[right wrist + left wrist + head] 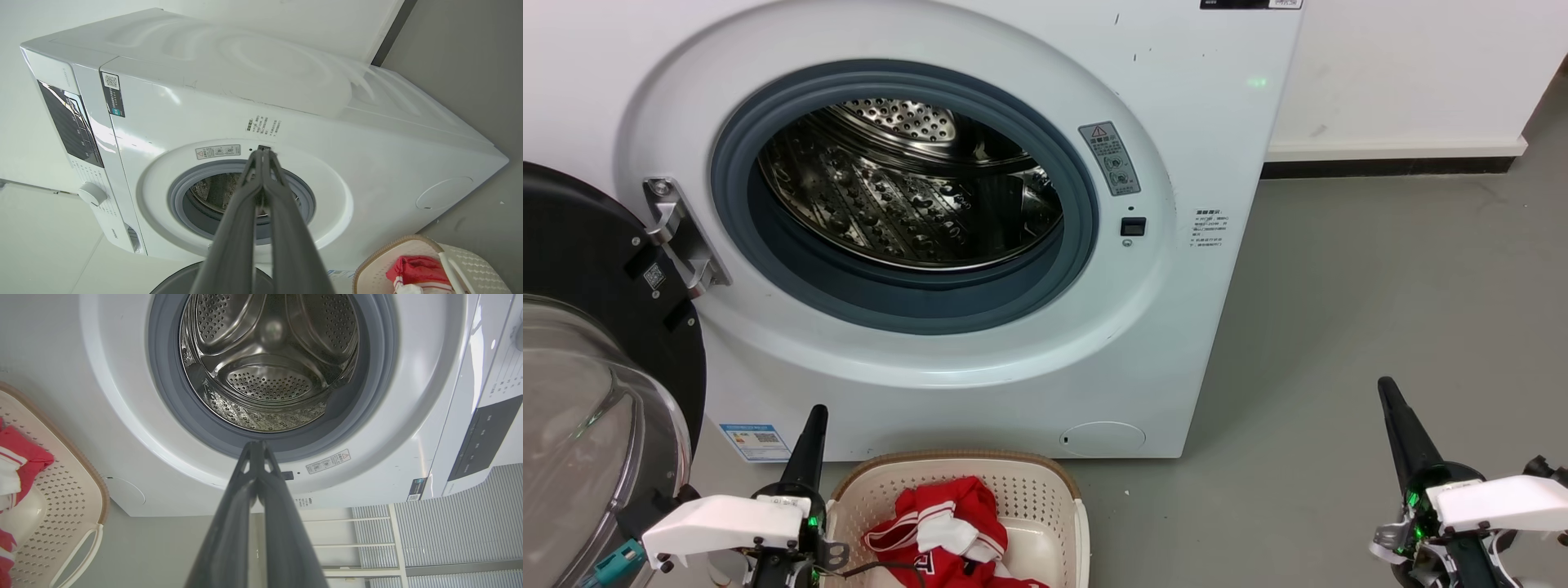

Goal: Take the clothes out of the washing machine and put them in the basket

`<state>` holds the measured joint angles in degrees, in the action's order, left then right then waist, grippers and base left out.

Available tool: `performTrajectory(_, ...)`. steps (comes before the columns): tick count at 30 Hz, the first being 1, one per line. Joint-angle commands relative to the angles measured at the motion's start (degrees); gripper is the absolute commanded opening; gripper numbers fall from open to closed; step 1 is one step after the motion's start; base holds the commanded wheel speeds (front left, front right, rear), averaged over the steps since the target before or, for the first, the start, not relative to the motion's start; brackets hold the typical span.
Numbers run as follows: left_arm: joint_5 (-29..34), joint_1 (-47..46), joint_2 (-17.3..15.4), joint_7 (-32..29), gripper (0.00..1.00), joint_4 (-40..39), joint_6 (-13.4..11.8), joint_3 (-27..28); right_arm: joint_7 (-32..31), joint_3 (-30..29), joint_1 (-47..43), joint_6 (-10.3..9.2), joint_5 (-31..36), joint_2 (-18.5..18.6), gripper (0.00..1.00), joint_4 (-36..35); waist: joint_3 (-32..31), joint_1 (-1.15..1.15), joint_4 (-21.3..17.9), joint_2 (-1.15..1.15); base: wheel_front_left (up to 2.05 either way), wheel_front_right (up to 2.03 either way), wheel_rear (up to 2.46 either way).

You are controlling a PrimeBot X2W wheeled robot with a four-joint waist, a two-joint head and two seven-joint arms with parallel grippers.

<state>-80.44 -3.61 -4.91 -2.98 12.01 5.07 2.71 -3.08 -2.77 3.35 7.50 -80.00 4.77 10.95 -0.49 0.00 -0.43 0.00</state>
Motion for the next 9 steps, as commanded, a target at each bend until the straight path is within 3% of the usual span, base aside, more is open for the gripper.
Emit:
performTrajectory(1,-1.3,-1.3,0.1,-0.4,0.0,0.0,0.6,0.4,-0.2,-0.2,1.2,-0.01,-1.5,0.1,0.0,0.2,0.0,0.0,0.0,0.0,0.0,0.0,0.0)
performTrajectory(9,-4.9,-1.8,0.4,-1.0,0.0,0.7,1.2,1.0,-0.6,-0.6,1.8,-0.01,-5.4,0.0,0.0,1.0,0.2,0.0,0.1,0.0,0.0,0.0,0.0)
